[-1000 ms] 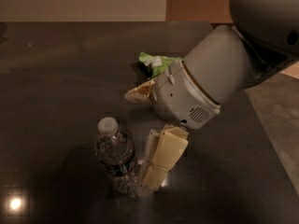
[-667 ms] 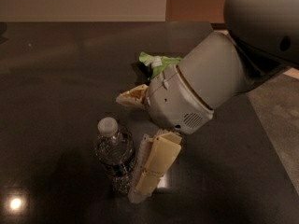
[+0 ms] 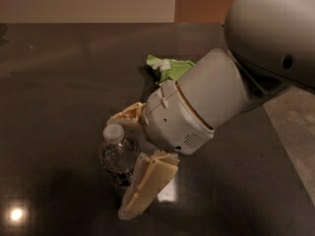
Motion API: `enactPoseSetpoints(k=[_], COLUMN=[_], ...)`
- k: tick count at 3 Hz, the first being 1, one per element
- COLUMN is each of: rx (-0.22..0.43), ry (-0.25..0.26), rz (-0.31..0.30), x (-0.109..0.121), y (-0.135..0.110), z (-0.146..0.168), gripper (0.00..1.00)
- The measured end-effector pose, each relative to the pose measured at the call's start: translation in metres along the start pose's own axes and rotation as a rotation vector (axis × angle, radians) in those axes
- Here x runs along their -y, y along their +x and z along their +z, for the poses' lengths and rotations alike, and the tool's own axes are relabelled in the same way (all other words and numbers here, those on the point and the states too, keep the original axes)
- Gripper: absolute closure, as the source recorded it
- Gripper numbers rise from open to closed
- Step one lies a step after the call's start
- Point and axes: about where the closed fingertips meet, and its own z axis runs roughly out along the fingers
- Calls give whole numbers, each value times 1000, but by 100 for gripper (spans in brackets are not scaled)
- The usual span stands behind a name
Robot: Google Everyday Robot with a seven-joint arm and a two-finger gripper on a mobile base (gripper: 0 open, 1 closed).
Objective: Knock water bottle over
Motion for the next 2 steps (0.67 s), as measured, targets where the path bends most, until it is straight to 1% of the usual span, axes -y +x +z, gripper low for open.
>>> enactPoseSetpoints(k=[1, 2], rx=[2, 0], ry=[-1, 14], rz=[-6, 5], x=[-1, 2], y=[3, 3], z=[5, 3], gripper=[40, 63])
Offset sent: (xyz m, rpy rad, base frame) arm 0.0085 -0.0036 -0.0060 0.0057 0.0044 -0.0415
